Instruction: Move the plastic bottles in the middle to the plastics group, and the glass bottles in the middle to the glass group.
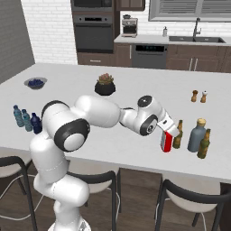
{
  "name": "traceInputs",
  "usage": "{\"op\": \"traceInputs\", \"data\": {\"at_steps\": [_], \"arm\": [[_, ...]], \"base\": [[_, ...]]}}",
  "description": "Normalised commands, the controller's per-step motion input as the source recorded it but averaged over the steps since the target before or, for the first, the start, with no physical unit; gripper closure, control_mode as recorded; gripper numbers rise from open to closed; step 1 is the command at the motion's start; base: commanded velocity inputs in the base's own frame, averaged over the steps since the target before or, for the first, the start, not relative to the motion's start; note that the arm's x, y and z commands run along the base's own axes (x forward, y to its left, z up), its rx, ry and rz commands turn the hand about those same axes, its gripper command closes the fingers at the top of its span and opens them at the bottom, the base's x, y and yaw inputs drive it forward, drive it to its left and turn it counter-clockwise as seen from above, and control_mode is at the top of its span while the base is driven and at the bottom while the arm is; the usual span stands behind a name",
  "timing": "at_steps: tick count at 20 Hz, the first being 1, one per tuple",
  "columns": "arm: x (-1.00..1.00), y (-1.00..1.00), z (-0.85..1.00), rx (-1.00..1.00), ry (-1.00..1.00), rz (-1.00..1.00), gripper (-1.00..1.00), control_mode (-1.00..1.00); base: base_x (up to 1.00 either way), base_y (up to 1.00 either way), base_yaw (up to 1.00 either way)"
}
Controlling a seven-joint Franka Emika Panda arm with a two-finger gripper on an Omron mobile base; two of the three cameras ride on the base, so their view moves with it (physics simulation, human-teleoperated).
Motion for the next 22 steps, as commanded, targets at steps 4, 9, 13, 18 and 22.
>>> {"op": "traceInputs", "data": {"at_steps": [4, 9, 13, 18, 22], "arm": [[0.00, 0.01, 0.00, -0.05, -0.01, 0.00, 1.00, -1.00], [0.00, 0.01, 0.00, -0.08, 0.00, 0.00, 1.00, -1.00], [0.00, 0.05, 0.00, 0.00, 0.00, 0.00, 1.00, -1.00], [0.00, 0.10, 0.00, 0.00, 0.00, 0.00, 1.00, -1.00], [0.00, 0.00, 0.00, 0.00, 0.00, 0.00, 1.00, -1.00]], "base": [[0.00, 0.00, 0.00], [0.00, 0.00, 0.00], [0.00, 0.00, 0.00], [0.00, 0.00, 0.00], [0.00, 0.00, 0.00]]}}
